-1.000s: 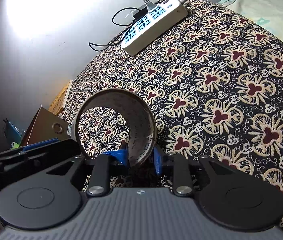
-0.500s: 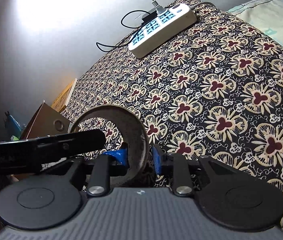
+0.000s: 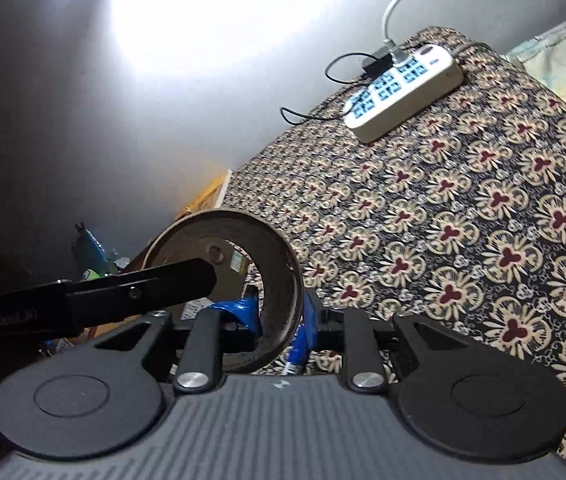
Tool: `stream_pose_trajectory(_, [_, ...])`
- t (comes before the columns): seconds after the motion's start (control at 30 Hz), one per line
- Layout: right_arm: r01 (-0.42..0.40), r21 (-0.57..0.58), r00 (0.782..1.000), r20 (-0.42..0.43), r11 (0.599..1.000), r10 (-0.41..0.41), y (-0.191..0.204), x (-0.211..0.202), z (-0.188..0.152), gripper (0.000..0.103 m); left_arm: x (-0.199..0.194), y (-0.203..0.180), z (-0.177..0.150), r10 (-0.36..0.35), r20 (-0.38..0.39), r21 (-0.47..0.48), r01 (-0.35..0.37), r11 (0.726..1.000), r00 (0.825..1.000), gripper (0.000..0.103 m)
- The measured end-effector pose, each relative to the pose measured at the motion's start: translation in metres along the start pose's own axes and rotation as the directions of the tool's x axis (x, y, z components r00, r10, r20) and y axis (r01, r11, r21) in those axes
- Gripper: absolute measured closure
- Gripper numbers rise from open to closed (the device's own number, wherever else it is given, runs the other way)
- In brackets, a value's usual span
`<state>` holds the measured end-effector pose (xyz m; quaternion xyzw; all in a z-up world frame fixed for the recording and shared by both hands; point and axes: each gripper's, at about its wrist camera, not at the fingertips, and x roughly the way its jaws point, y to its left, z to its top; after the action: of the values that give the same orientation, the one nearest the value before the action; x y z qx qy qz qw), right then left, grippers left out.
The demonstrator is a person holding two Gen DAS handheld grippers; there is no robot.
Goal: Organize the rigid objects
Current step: 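Carry the tape roll over the cardboard box and lower it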
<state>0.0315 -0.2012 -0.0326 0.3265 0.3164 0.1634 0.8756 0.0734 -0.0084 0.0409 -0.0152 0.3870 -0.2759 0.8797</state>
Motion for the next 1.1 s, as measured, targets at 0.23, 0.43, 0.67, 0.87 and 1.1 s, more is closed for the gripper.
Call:
stream_pose_trajectory(0.23, [-0.11,-0.093,0.993,0.025,0.99,0.113,0.073,0.017,0.009,0.097,-0.073,0.046,0.011,0.043,0.16,-0.05,-0.035,0.998,0.986,0.045])
stream_pose_trajectory(0.43, [-0.131,-0.138,0.991,-0.047,0.982,0.126,0.136,0.072,-0.011,0.096,-0.112,0.115,-0.003,0.108,0.18,-0.137,-0.084,0.987,0.978,0.044])
stream_pose_trajectory(0.67, [-0.047,-0.179,0.99,-0.138,0.983,0.022,0.188,0.145,-0.054,0.095,-0.12,0.206,-0.039,0.127,0.103,-0.258,-0.097,0.961,0.987,0.044])
stream_pose_trajectory(0.87, [0.047,-0.239,0.981,-0.171,0.97,-0.089,0.207,0.174,-0.077,0.094,-0.103,0.261,-0.065,0.136,-0.015,-0.327,-0.134,0.936,0.991,0.045])
stream_pose_trajectory(1.1, [0.1,-0.22,0.983,-0.129,0.97,-0.13,0.208,0.174,-0.079,0.092,-0.109,0.286,-0.07,0.211,-0.055,-0.285,-0.218,0.934,0.976,0.032])
